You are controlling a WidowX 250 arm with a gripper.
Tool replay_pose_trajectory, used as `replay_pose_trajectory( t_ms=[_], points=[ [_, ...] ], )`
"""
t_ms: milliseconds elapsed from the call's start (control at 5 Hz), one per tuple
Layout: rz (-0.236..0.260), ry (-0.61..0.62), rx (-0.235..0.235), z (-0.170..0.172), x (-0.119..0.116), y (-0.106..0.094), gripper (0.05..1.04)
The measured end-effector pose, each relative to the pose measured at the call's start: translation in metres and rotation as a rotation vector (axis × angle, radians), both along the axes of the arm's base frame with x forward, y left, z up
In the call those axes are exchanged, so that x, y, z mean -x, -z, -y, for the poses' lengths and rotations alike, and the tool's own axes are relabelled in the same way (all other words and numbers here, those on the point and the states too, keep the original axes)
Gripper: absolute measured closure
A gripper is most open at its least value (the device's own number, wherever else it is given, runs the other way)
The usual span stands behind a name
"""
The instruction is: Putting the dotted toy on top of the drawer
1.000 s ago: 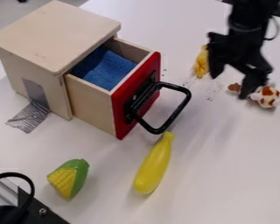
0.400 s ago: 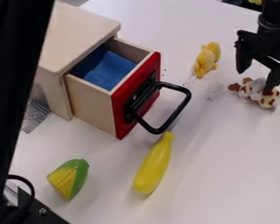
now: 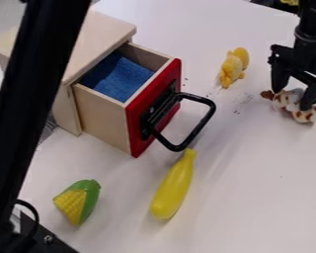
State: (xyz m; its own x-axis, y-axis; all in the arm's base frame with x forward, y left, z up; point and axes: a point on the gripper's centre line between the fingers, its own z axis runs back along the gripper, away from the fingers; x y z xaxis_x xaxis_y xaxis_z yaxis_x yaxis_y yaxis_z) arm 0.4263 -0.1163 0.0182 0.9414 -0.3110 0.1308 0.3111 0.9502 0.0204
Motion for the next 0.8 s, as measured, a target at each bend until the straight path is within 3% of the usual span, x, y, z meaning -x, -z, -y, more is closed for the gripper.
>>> replay_pose_trajectory(
  t_ms=[200,400,600,800],
  points=[
    [-0.01,0.012,-0.014,0.004,0.003,0.0,0.543],
    [-0.014,0.03,-0.024,0.002,0.004,-0.004,0.756],
    [-0.013,0.03,-0.023,-0.006,0.007,-0.022,0.918],
    [0.078,0.002,-0.004,-0.025,0.009,-0.079,1.004]
  ],
)
